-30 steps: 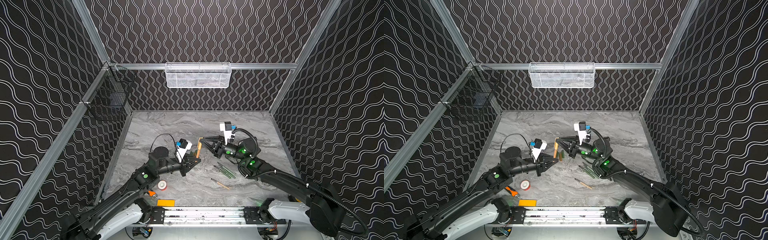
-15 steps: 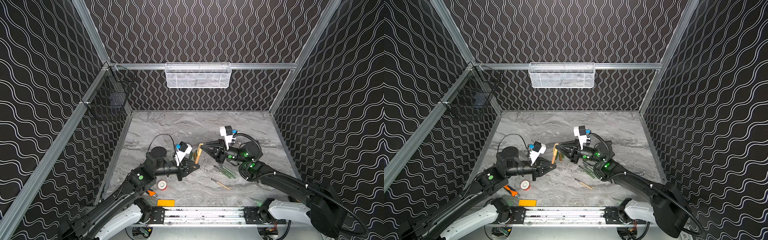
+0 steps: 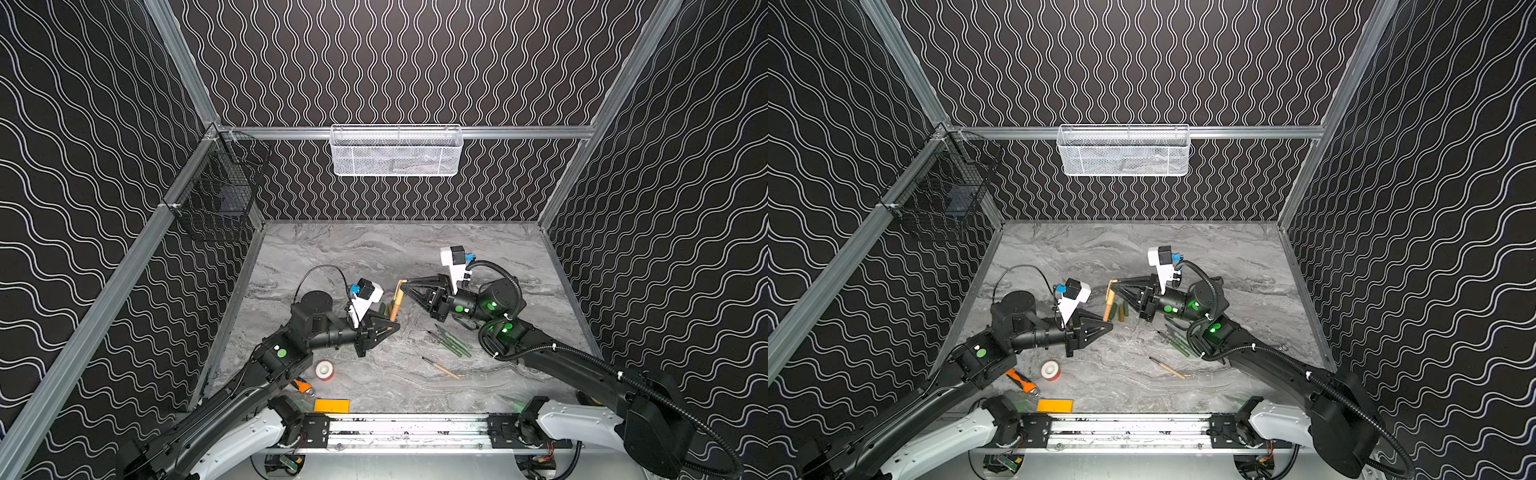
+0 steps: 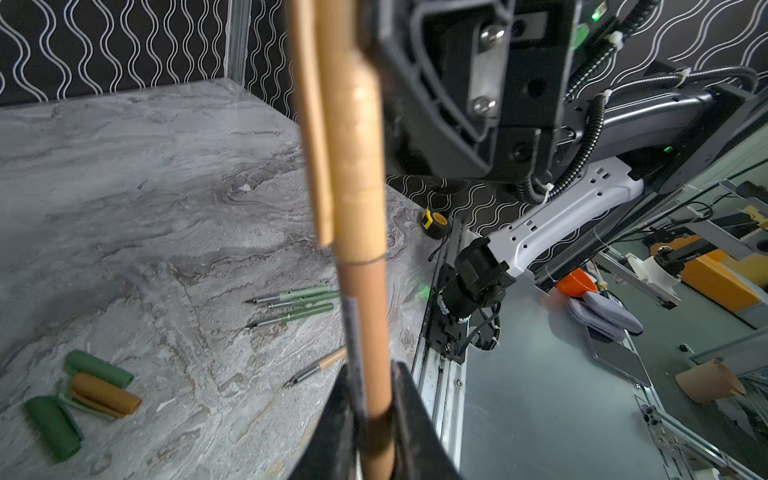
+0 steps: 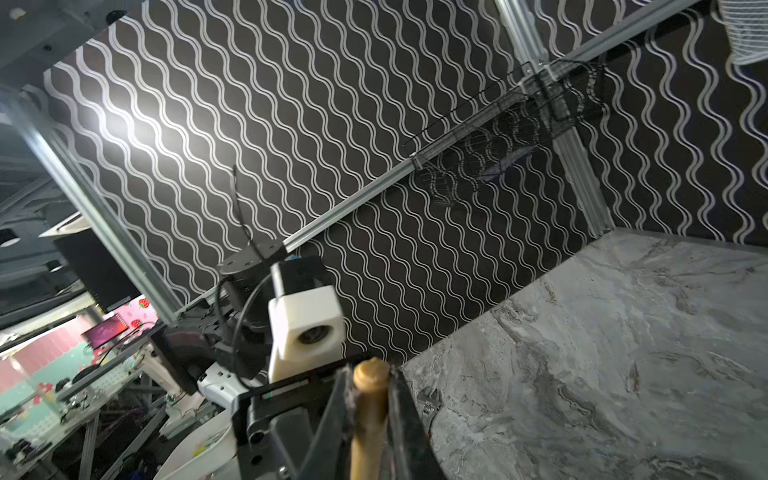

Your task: Insert the pens into the pen caps

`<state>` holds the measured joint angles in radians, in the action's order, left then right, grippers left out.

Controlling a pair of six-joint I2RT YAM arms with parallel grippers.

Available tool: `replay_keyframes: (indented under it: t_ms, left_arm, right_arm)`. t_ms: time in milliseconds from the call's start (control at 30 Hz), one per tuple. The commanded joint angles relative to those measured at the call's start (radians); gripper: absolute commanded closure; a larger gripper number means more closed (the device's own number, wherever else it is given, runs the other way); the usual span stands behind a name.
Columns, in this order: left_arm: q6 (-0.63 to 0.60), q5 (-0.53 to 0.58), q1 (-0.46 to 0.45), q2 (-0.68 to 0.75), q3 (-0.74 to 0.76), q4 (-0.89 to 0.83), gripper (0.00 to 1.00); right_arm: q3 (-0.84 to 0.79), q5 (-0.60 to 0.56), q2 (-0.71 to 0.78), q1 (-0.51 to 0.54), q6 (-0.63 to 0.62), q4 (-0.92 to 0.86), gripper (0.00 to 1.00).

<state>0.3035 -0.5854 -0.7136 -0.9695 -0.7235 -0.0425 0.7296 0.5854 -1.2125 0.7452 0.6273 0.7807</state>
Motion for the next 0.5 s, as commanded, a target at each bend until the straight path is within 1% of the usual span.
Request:
replay_keyframes:
  t_ms: [0,67,100,200,267,300,467]
  left_arm:
    - [-0.04,-0.063,0.002,-0.003,-0.025,0.256,0.42]
    - [-0.035,-0.051,0.002,-0.001,-0.02,0.25,0.19]
    - [-0.032,-0.043,0.002,0.004,-0.016,0.247,0.02]
    - [-0.033,-0.014,0.002,0.021,-0.012,0.219,0.01]
    - [-0.041,0.005,0.002,0.038,-0.013,0.186,0.01]
    - [-0.045,0.015,0.001,0.047,-0.013,0.163,0.01]
    - [-0.07,0.061,0.001,0.108,-0.017,0.06,0.01]
  right_arm:
    - [0.015,-0.086,-0.019,-0.001,0.026,-0.181,0.88]
    - [0.036,-0.113,-0.035,-0.015,0.038,-0.193,0.88]
    - [0.047,-0.12,-0.048,-0.03,0.048,-0.202,0.88]
    - [0.069,-0.116,-0.086,-0.08,0.068,-0.231,0.88]
    - [0.088,-0.087,-0.125,-0.126,0.068,-0.279,0.88]
    - [0.104,-0.063,-0.148,-0.157,0.05,-0.324,0.88]
    - [0.157,-0.02,-0.253,-0.334,-0.091,-0.54,0.88]
